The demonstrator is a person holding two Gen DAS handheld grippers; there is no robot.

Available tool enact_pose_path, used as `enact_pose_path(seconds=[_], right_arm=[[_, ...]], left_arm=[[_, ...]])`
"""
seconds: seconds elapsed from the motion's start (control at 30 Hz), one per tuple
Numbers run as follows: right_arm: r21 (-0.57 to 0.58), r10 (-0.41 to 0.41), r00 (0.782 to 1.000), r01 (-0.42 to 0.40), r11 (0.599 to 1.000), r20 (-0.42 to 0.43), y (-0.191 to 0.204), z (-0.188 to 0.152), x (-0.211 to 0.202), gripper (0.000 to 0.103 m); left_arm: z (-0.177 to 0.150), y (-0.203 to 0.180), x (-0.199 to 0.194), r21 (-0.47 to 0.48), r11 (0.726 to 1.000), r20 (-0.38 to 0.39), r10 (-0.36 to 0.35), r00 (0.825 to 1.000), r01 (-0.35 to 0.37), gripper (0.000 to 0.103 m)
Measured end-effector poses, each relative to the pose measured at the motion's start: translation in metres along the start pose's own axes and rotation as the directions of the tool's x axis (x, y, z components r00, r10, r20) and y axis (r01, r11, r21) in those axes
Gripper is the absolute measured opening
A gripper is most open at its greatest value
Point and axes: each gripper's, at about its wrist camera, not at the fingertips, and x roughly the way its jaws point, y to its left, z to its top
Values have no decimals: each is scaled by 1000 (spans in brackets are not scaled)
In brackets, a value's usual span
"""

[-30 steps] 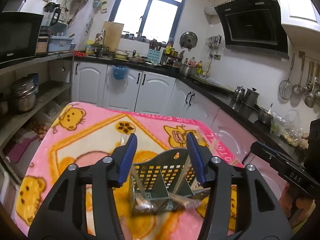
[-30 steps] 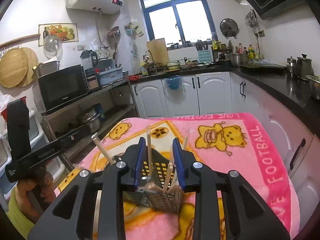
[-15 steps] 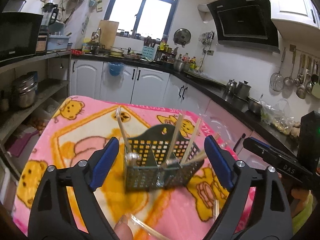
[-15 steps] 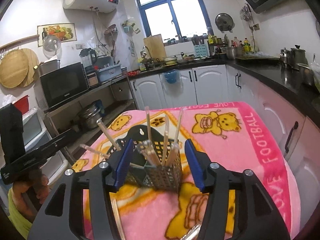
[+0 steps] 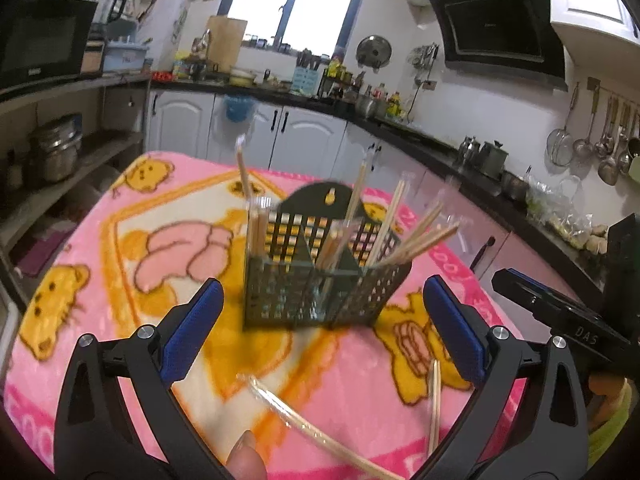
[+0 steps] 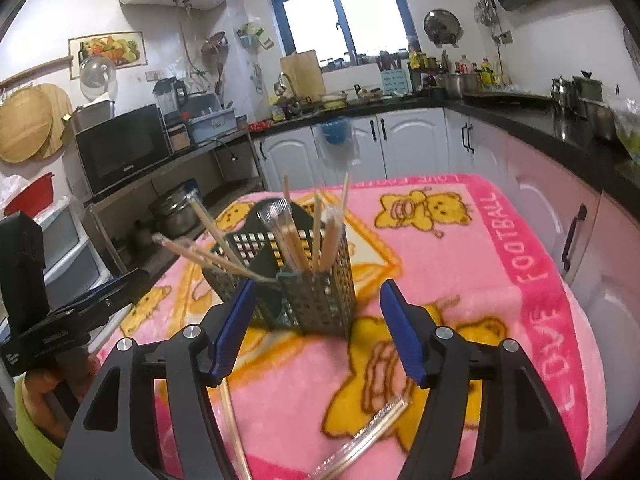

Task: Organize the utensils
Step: 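Move both open tools down to the last wrapped chopstick on the blanket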

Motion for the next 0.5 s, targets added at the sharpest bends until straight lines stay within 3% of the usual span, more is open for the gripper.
enact_pose_path(seconds=[0.5], right_arm=[[31, -54, 995, 57, 998, -90, -27, -39, 6, 62]], left_arm=[[-49, 4, 29, -65, 998, -140, -8, 990, -1, 92]])
